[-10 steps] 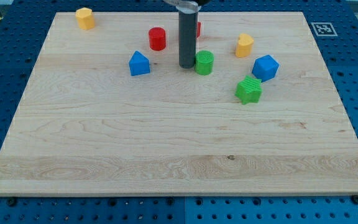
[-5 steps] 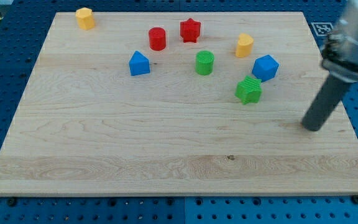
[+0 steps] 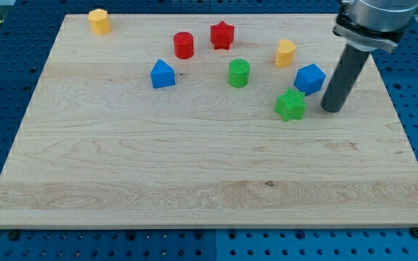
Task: Move the blue cube to the right of the red star
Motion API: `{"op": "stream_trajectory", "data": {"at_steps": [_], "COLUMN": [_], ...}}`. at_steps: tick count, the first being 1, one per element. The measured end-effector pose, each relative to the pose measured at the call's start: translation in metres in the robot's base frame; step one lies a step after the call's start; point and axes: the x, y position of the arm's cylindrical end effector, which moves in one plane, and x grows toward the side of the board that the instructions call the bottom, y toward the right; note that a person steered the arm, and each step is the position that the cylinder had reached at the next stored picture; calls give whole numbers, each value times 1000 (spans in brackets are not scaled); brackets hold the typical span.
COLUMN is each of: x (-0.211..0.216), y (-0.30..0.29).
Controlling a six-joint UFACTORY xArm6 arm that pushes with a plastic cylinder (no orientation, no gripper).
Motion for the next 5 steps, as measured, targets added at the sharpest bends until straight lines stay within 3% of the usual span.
{"op": "stream_trajectory", "data": {"at_steps": [5], "x": [-33], "y": [-46]}}
